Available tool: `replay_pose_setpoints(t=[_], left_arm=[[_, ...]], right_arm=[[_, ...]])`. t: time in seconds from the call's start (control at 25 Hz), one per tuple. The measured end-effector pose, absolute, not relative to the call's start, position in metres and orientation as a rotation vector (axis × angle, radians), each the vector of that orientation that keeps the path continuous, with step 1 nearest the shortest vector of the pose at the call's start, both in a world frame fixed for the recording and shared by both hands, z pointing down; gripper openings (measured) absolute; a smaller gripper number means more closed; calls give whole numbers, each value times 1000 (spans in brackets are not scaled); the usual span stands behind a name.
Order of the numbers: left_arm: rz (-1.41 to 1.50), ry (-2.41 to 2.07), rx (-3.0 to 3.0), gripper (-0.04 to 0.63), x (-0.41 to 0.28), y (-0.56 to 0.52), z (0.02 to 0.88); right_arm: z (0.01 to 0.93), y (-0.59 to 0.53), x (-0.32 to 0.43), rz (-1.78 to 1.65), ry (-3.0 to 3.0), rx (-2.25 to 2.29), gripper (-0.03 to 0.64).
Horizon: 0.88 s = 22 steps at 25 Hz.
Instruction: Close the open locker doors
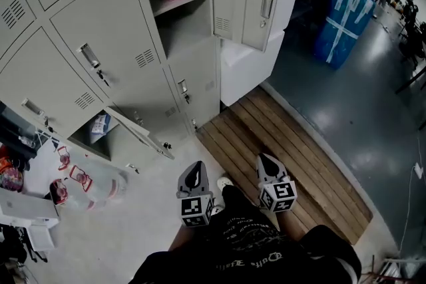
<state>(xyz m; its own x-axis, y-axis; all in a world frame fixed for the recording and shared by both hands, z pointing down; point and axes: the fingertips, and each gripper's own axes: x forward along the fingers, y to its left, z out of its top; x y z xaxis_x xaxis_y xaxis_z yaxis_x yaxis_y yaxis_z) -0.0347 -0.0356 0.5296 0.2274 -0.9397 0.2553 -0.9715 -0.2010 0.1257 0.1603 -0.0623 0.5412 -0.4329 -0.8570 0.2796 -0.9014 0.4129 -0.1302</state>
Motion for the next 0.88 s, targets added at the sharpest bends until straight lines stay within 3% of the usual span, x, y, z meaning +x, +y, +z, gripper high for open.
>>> replay_pose_setpoints(t=[0.68, 0.8, 0.88], left_arm=[[129, -1871, 2215, 8, -40, -139, 515], [118, -1885, 2188, 8, -41, -154, 516], [117, -1897, 2175, 8, -43, -164, 518]], right_arm=[[482, -219, 178, 278, -2608, 1599, 12], [460, -249, 185, 267, -2661, 1600, 98], [449, -272, 188, 247, -2682, 1599, 114]])
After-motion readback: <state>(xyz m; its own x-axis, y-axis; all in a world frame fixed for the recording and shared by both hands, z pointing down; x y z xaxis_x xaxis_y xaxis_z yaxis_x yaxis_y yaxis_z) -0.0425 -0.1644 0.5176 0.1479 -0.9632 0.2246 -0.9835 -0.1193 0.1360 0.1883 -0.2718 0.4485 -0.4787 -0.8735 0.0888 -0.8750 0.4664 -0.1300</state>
